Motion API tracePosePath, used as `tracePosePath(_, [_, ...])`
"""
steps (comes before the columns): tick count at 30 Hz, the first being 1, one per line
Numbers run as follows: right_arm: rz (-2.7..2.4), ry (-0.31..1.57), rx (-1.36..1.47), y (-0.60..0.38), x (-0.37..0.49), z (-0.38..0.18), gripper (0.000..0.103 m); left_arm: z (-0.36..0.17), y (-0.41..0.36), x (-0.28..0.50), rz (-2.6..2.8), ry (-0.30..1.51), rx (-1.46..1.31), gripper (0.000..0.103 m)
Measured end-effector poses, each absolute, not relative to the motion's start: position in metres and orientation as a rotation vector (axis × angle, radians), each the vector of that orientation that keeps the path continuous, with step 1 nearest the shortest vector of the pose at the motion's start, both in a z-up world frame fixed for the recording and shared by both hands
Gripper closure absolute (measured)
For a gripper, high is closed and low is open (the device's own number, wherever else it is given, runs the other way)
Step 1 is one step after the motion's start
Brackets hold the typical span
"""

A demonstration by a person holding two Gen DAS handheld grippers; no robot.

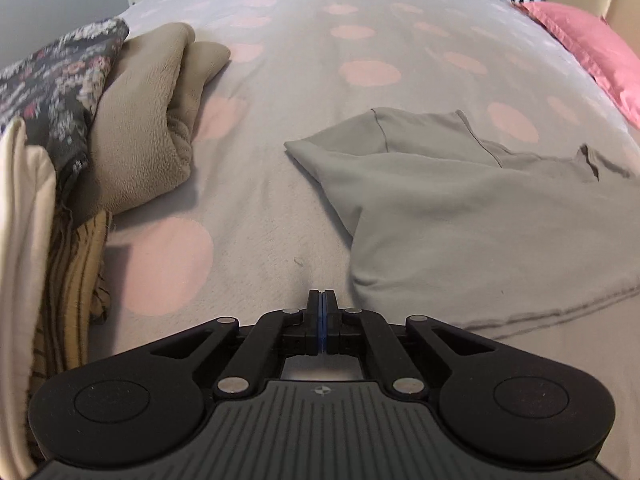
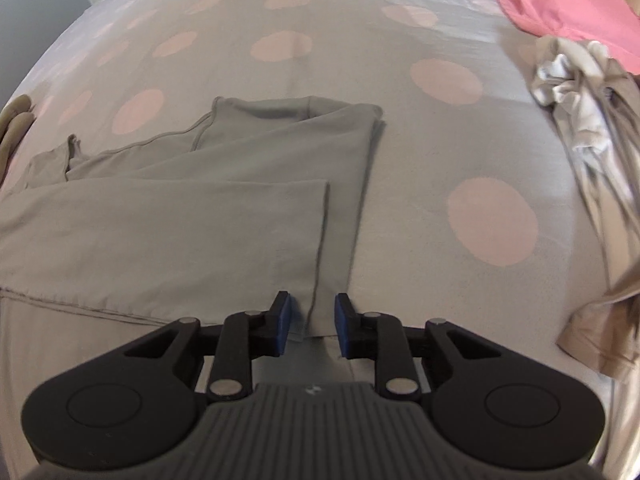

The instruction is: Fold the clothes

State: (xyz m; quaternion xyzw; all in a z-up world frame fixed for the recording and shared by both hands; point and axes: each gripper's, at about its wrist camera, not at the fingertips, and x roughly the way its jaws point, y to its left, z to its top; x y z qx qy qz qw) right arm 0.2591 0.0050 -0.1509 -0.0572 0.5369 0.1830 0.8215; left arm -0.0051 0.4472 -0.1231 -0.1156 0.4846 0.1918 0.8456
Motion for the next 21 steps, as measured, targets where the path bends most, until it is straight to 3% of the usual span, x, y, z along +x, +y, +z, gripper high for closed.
tracePosePath(7, [0.462,1.134,-0.109,-0.012,0.235,-0.126,0.065,-0.092,0.432,-0.032,0.371,0.958,-0.267,0.1])
tracePosePath(9, [0.488,1.13,-0.14,-0.016,0.22,-0.123,0.065,-0.084,0.426,-0.042,0.341,0.95,-0.269,0.095])
tracePosePath(21, [0.727,1.016,-0.431,-0.043,0.085,-0.119,0.065,-0.069,0.336,-0.114,0.077,0.986,-0.003,0.092])
